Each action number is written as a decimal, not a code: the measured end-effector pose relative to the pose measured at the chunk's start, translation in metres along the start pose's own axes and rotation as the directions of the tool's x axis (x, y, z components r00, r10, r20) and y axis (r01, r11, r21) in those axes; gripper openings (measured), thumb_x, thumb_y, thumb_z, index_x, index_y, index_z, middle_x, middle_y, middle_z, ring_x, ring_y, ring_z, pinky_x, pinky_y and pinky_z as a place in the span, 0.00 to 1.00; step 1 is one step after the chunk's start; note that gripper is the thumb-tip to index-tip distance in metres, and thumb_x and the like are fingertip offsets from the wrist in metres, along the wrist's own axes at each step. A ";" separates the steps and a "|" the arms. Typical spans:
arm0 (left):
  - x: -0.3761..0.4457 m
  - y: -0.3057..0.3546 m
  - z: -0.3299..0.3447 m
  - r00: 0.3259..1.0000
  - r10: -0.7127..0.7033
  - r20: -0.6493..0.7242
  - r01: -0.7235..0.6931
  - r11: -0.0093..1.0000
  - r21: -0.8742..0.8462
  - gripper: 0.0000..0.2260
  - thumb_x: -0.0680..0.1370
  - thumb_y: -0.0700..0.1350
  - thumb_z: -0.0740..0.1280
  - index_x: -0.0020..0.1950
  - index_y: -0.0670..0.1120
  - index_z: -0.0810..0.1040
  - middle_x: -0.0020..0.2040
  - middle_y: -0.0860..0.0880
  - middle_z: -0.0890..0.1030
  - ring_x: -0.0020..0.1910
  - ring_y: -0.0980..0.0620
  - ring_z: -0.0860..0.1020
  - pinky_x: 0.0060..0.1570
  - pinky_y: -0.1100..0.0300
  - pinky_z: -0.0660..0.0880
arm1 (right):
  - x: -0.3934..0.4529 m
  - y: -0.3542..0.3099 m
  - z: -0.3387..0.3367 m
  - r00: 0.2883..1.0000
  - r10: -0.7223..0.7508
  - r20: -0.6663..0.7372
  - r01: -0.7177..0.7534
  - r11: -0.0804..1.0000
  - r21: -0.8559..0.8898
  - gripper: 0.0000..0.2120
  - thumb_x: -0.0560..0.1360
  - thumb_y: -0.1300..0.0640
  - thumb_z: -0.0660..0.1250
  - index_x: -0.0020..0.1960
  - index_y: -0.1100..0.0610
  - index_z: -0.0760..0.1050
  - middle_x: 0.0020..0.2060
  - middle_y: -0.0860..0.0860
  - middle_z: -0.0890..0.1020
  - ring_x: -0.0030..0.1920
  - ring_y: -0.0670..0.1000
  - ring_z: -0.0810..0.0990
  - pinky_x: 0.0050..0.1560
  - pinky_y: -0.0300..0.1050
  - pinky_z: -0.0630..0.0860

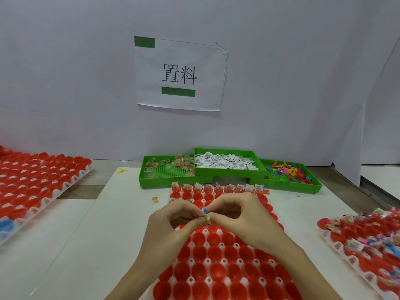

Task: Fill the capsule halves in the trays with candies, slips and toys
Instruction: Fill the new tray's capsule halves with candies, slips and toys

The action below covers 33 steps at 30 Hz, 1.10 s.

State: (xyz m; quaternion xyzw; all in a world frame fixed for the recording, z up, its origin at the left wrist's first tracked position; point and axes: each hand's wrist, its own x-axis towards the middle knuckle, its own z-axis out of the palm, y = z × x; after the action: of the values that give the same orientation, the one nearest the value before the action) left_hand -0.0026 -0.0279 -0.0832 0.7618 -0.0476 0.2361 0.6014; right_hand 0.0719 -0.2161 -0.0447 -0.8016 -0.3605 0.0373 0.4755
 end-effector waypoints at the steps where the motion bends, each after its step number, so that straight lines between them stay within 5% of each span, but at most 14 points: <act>1: 0.000 -0.001 0.001 1.000 0.002 -0.001 -0.002 1.000 0.002 0.07 0.73 0.36 0.78 0.46 0.47 0.86 0.44 0.47 0.87 0.46 0.48 0.86 0.49 0.59 0.82 | -0.002 0.001 -0.001 1.000 0.000 0.008 0.000 1.000 0.007 0.05 0.78 0.58 0.72 0.49 0.50 0.86 0.41 0.47 0.87 0.45 0.47 0.87 0.50 0.47 0.84; 14: 0.001 0.003 -0.002 0.999 0.029 0.045 -0.033 0.997 0.075 0.05 0.78 0.47 0.73 0.52 0.56 0.86 0.47 0.56 0.87 0.49 0.54 0.85 0.50 0.64 0.80 | -0.002 0.011 -0.015 0.998 0.068 0.014 -0.070 0.992 0.109 0.05 0.74 0.55 0.78 0.49 0.52 0.85 0.43 0.50 0.88 0.46 0.49 0.87 0.53 0.44 0.83; 17: 0.003 -0.005 -0.015 0.963 0.226 0.149 -0.270 0.822 0.502 0.07 0.81 0.48 0.69 0.56 0.54 0.85 0.50 0.61 0.84 0.53 0.60 0.80 0.54 0.67 0.75 | 0.008 0.013 -0.028 0.992 0.114 -0.053 -0.106 0.986 0.128 0.05 0.72 0.55 0.79 0.47 0.52 0.85 0.43 0.51 0.88 0.45 0.50 0.87 0.50 0.40 0.82; 20: 0.004 -0.010 -0.022 0.898 0.179 0.403 -0.423 0.604 0.675 0.15 0.85 0.52 0.60 0.64 0.52 0.83 0.59 0.60 0.83 0.62 0.57 0.75 0.65 0.64 0.70 | 0.024 0.018 -0.032 0.987 0.156 -0.043 -0.154 0.986 0.062 0.07 0.73 0.54 0.78 0.50 0.46 0.85 0.42 0.48 0.87 0.43 0.48 0.88 0.49 0.38 0.82; 25: 0.000 -0.009 -0.016 0.861 0.053 0.506 -0.451 0.541 0.710 0.31 0.84 0.64 0.41 0.74 0.55 0.75 0.71 0.62 0.76 0.70 0.62 0.69 0.73 0.64 0.60 | 0.052 0.032 -0.010 0.984 0.179 0.003 -0.178 0.976 -0.124 0.06 0.75 0.54 0.76 0.51 0.51 0.86 0.40 0.49 0.88 0.42 0.46 0.87 0.51 0.46 0.84; 33: 0.001 -0.011 -0.018 0.861 0.010 0.509 -0.435 0.534 0.725 0.32 0.83 0.68 0.41 0.72 0.56 0.75 0.75 0.59 0.71 0.73 0.60 0.64 0.73 0.68 0.52 | 0.081 0.038 0.018 0.982 0.187 -0.018 -0.181 0.919 -0.351 0.06 0.74 0.54 0.76 0.51 0.52 0.87 0.41 0.47 0.86 0.41 0.42 0.82 0.44 0.34 0.78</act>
State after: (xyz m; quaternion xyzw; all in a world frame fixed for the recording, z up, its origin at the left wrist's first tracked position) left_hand -0.0037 -0.0076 -0.0900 0.9711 -0.1684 0.1265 0.1126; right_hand 0.1445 -0.1641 -0.0616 -0.9035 -0.2881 0.0233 0.3166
